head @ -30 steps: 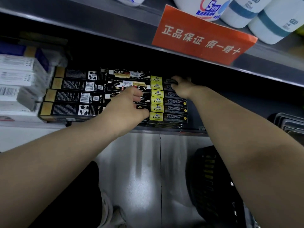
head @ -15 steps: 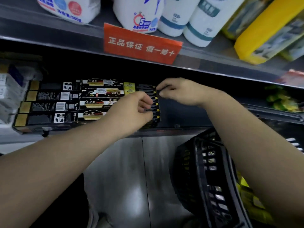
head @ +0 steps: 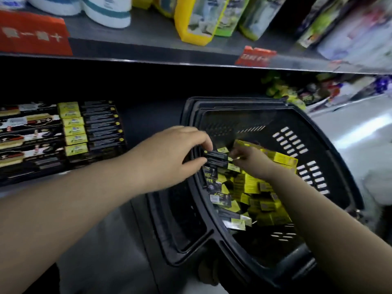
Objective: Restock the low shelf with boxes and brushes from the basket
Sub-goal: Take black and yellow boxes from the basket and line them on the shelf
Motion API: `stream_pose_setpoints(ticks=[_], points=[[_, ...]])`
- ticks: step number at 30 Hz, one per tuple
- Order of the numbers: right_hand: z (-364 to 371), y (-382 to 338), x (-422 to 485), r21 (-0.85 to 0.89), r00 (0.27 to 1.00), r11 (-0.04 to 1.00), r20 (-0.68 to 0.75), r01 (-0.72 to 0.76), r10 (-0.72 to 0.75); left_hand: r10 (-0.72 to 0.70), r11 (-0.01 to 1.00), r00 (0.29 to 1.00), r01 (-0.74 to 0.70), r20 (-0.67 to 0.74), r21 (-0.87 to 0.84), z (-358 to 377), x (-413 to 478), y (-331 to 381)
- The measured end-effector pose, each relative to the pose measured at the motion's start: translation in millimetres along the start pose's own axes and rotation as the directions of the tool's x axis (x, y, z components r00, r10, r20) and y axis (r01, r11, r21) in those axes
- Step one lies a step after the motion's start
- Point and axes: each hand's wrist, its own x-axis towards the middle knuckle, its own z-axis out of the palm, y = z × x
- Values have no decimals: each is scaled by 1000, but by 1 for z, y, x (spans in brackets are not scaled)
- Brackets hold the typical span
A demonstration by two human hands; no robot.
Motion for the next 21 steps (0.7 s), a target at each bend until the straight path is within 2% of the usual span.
stream_pose_setpoints(ticks=[2, 4, 9, 13, 18, 20, 21], points=[[21, 21, 12, -214, 993, 974, 84, -68, 87, 21, 999, 999, -23, 50, 37, 9, 5, 1], [37, 34, 24, -356, 988, 929, 69, -102, 135, 26, 997, 996, -32, 91, 65, 16, 7, 0], [61, 44, 53, -409, 988, 900, -20, -150, 155, 22, 996, 991, -33, 129, 88, 25, 10, -4], [57, 45, 58, -531, 993, 841, -13, -103, 114, -73, 995, 991, 80, 109, -61, 24, 17, -1], [51, 42, 44, -377, 984, 913, 19, -156, 177, -173, 937, 982, 190, 81, -294, 19, 25, 10], [27, 33, 33, -254, 984, 952, 8, -172, 180, -252, 846, 963, 266, 94, -462, 16, 30, 13], [11, 26, 26, -139, 984, 974, 4, -176, 179, -304, 776, 945, 318, 119, -544, 14, 32, 13]])
